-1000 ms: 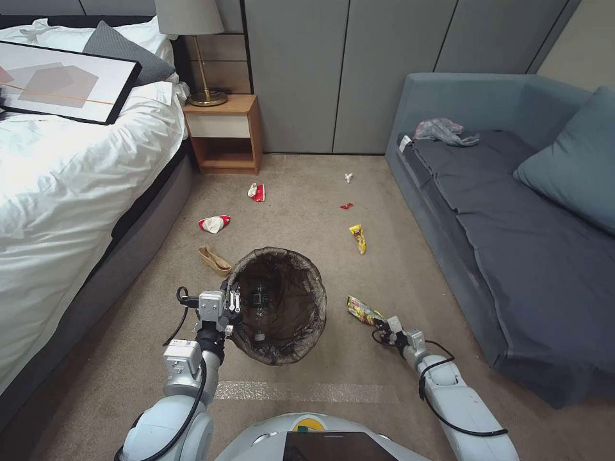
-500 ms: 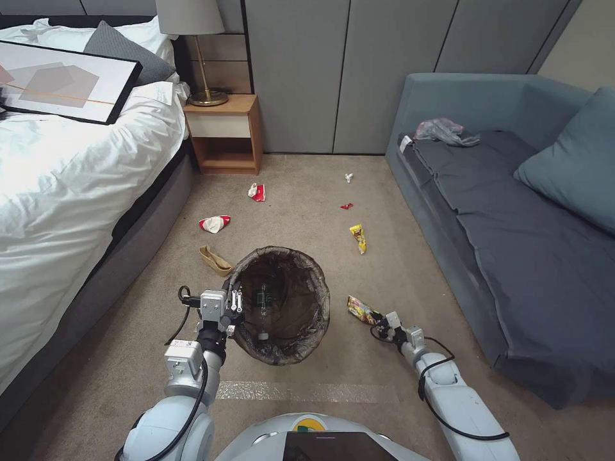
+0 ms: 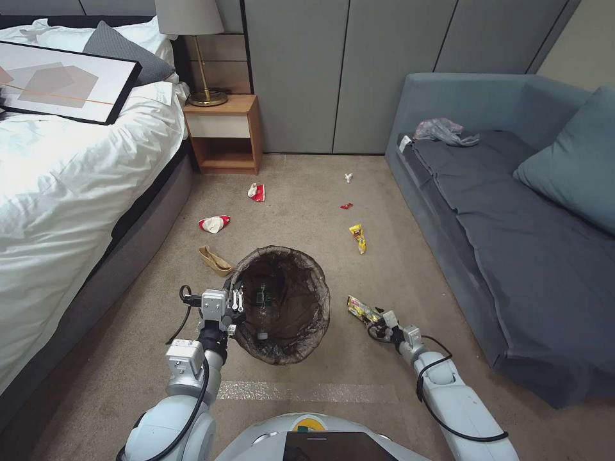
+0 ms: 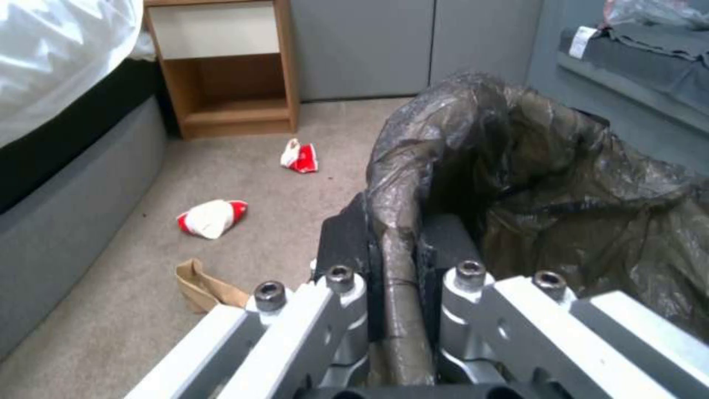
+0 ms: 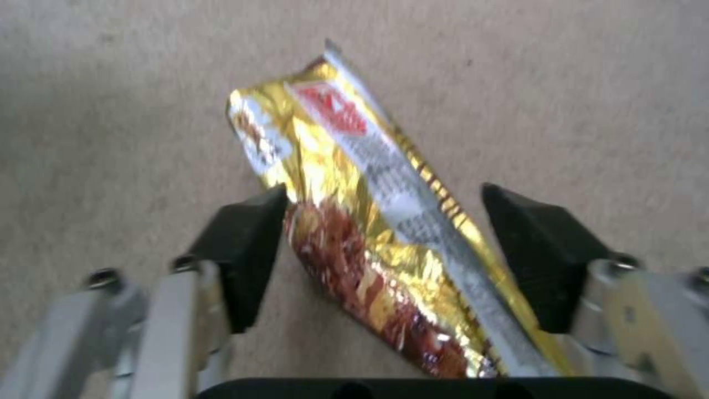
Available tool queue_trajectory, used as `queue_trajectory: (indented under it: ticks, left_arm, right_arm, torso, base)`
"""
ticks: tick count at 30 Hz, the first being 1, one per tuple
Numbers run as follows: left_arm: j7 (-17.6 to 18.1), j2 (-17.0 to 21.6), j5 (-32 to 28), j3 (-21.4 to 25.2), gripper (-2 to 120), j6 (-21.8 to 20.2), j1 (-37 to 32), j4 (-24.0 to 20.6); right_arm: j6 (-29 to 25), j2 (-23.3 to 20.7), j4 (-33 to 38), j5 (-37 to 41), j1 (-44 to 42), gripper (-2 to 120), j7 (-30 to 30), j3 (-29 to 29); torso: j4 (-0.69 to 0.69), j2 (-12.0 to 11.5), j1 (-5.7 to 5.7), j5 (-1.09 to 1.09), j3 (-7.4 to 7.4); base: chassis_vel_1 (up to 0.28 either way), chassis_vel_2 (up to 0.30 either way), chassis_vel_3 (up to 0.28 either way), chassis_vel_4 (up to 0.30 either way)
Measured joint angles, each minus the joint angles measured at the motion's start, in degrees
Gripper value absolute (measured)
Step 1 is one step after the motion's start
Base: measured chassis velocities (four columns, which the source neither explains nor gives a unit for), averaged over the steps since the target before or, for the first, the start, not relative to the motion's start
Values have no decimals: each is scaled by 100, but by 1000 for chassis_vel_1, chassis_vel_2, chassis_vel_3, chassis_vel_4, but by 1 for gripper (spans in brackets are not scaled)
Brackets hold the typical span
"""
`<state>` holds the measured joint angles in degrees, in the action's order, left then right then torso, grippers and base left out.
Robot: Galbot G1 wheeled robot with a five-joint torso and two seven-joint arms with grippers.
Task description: Pick up the trash bin, then pick up the garbage from the floor and place it into the trash bin.
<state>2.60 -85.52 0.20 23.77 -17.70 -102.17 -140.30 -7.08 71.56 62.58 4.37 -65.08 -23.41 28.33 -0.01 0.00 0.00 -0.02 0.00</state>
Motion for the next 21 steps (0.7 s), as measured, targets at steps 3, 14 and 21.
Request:
queue_trajectory:
  ticks: [3,14,21]
  left_arm:
    - [-1,-7,11,-9,7,0,7,10]
    - [-4,-11,17,-12,7,1,6,12]
    - [-7,-14,15,9,7,2,-8,-13]
  right_arm:
    - [1,-6,51,-25,-22,76,0,-15]
    - [-7,20,-18,-100,21,100,3,-28]
    - [-23,74,-303,-215,157,93,3,-68]
  torso:
    - [0,0,0,1,0]
    - [1,0,0,2,0]
    - [1,0,0,2,0]
  base:
    - [0,0,0,0]
    - [0,0,0,0]
    - [0,0,0,0]
